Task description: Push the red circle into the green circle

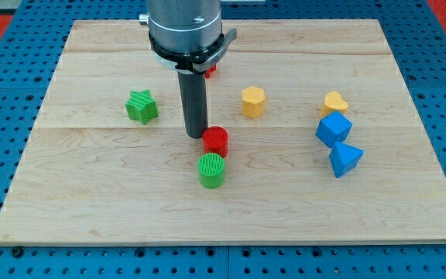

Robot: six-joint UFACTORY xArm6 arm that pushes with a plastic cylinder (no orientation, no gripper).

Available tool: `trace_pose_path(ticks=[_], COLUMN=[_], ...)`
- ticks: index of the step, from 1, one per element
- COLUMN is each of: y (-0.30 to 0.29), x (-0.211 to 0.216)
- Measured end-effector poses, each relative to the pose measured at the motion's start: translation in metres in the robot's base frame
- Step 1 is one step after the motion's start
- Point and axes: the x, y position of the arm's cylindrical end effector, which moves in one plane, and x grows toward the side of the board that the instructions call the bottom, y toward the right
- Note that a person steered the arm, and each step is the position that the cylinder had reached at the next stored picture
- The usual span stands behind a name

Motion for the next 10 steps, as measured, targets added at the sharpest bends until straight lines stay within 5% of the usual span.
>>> trace_pose_path(ticks=[2,4,6,10], y=[0.026,0.065,0.069,0.037], x=[-0.061,-0.058,-0.004,0.024])
